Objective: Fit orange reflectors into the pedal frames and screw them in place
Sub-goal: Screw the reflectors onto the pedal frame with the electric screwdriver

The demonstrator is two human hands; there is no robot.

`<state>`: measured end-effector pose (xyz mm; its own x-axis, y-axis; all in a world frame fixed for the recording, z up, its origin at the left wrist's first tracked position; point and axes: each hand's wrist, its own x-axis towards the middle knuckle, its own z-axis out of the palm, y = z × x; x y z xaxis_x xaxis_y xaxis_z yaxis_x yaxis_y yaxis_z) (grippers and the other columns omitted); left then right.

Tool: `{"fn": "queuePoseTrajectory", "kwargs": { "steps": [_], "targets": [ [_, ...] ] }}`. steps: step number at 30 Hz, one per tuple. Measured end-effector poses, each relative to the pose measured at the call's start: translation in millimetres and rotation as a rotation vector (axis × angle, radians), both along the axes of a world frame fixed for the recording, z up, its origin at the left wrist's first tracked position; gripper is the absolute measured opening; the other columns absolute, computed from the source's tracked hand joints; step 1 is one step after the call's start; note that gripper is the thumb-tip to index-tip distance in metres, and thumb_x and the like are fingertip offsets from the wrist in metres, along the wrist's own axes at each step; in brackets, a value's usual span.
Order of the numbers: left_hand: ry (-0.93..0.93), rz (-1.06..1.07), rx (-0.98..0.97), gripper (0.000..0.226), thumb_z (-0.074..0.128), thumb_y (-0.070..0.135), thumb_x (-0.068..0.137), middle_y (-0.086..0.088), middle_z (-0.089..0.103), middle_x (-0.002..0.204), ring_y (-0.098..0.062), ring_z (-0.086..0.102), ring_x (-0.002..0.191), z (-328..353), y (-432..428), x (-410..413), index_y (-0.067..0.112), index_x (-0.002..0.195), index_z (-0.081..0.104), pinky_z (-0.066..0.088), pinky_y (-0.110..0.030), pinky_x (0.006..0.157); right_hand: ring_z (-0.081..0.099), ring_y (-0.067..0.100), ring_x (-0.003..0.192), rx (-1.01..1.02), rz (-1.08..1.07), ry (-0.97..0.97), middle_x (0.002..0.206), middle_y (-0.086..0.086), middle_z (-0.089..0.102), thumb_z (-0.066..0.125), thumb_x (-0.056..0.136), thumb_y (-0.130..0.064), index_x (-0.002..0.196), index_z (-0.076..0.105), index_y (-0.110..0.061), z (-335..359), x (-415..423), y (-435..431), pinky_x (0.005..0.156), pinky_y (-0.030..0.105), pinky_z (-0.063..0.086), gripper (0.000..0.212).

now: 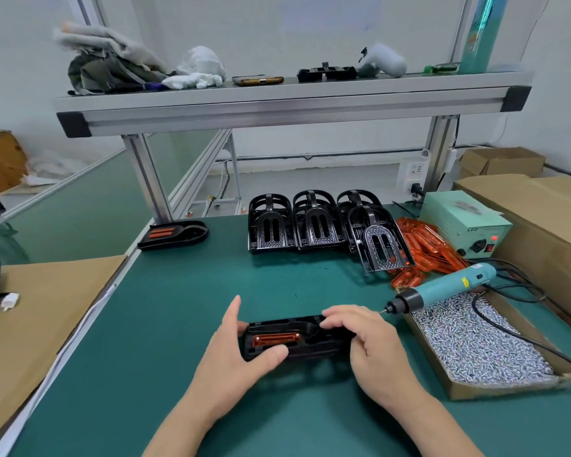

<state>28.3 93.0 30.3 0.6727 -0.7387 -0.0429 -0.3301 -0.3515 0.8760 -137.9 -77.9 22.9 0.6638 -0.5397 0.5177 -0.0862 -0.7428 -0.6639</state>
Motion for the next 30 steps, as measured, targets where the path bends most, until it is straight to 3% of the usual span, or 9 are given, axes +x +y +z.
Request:
{"fn": "queuePoseTrajectory", "kwargs": {
  "steps": [6,10,12,15,17,21,25,30],
  "targets": [
    [0.211,0.051,0.042,0.126,0.065,0.089,0.047,0.011,0.056,0.125,0.000,0.052,0.116,20,0,29,0.039,0.154,0.019,0.033,-0.028,0.098,0.056,-0.009,0.108,0.172,-0.006,0.088,0.109,-0.015,0.070,0.048,0.073,0.016,0.107,0.073,-0.018,2,11,-6,0.093,0.003,0.036,0.055],
    [0.279,0.123,0.041,0.132,0.058,0.100,0.039,0.002,0.053,0.138,-0.013,0.059,0.119,27,-2,41,0.037,0.151,0.028,0.035,-0.041,0.114,0.060,0.003,0.091,0.217,0.027,0.173,0.096,-0.012,0.069,0.051,0.087,0.007,0.106,0.066,-0.022,-5,25,-8,0.079,0.013,0.044,0.038],
    [0.295,0.183,-0.016,0.126,0.053,0.101,0.043,-0.001,0.059,0.130,-0.012,0.066,0.108,26,-3,42,0.033,0.148,0.035,0.044,-0.040,0.108,0.063,0.015,0.081,0.270,-0.018,0.187,0.087,-0.004,0.069,0.051,0.093,-0.001,0.100,0.063,-0.016,-9,36,-10,0.075,0.024,0.049,0.020],
    [0.418,0.298,-0.166,0.099,0.057,0.090,0.064,-0.010,0.066,0.115,-0.018,0.070,0.101,18,-2,44,0.021,0.135,0.046,0.055,-0.031,0.086,0.071,0.019,0.067,0.462,-0.073,0.203,0.086,0.006,0.071,0.048,0.098,-0.007,0.099,0.059,-0.009,-10,56,-13,0.071,0.036,0.058,0.011],
    [0.529,0.371,-0.263,0.079,0.061,0.072,0.074,-0.016,0.066,0.111,-0.023,0.073,0.097,10,-1,45,0.012,0.125,0.049,0.057,-0.029,0.081,0.072,0.018,0.062,0.617,-0.065,0.159,0.084,0.009,0.073,0.047,0.099,-0.006,0.099,0.058,-0.006,-9,69,-12,0.070,0.035,0.060,0.011],
    [0.547,0.468,-0.271,0.039,0.066,0.030,0.094,-0.019,0.075,0.089,-0.024,0.076,0.077,-5,-4,43,-0.006,0.107,0.062,0.058,-0.020,0.059,0.071,0.022,0.061,0.850,-0.015,0.067,0.073,0.007,0.073,0.047,0.101,-0.004,0.102,0.058,-0.001,-8,95,-5,0.071,0.038,0.061,0.012],
    [0.527,0.457,-0.242,0.031,0.061,0.028,0.098,-0.017,0.076,0.079,-0.019,0.073,0.063,-7,-17,44,-0.003,0.097,0.066,0.053,-0.017,0.049,0.068,0.019,0.057,0.911,0.020,0.050,0.067,0.002,0.070,0.047,0.102,-0.004,0.105,0.058,0.002,-6,119,4,0.069,0.037,0.058,0.013],
    [0.551,0.500,-0.296,0.028,0.062,0.023,0.098,-0.018,0.075,0.074,-0.019,0.071,0.057,-8,-33,54,-0.005,0.095,0.064,0.052,-0.018,0.046,0.066,0.018,0.054,0.826,0.016,0.093,0.070,0.006,0.072,0.048,0.101,-0.008,0.096,0.059,0.003,-5,139,8,0.068,0.038,0.059,0.016]
  ]
}}
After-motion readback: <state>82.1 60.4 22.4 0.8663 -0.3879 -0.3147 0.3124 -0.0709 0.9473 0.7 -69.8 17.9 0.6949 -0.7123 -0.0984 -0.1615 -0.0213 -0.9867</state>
